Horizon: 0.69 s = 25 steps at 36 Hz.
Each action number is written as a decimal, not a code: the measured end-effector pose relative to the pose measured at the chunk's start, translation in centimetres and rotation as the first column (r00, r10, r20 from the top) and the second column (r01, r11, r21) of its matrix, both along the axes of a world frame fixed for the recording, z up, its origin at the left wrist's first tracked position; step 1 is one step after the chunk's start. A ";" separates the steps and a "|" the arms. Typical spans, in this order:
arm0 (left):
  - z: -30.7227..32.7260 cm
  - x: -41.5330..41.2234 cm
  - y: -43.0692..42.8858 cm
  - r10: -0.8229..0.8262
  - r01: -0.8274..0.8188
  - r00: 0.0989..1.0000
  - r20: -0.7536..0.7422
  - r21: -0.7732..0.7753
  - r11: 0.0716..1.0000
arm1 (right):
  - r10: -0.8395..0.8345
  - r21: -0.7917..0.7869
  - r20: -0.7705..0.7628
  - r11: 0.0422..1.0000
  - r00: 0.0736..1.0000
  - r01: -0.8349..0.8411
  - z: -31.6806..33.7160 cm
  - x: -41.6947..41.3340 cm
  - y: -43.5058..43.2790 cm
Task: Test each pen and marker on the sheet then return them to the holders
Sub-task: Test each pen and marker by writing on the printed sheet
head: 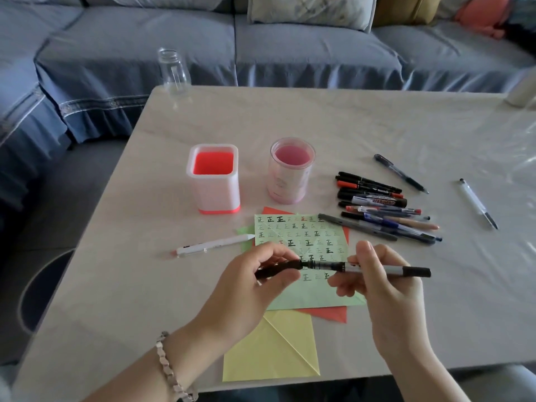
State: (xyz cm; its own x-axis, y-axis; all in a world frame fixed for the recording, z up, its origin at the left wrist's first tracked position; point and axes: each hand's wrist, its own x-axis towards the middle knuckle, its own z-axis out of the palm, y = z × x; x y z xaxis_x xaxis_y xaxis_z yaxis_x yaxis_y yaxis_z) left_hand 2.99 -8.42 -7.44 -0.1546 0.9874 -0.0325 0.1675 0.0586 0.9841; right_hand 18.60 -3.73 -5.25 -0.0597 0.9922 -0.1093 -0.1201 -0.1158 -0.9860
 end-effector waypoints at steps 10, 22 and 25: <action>1.7 2.1 1.4 -0.190 0.189 0.982 -0.003 -0.025 0.982 | -0.048 0.138 0.088 0.990 0.995 0.036 -1.0 -0.3 0.2; 2.0 1.6 3.2 -0.363 0.411 0.912 0.193 -0.430 0.804 | 0.335 0.072 0.187 0.933 0.923 -0.353 -2.9 2.2 1.6; 0.0 0.7 3.0 -0.195 0.141 0.963 -0.187 -0.266 0.953 | 0.401 -0.034 0.592 0.879 0.699 -0.475 -4.5 3.0 4.1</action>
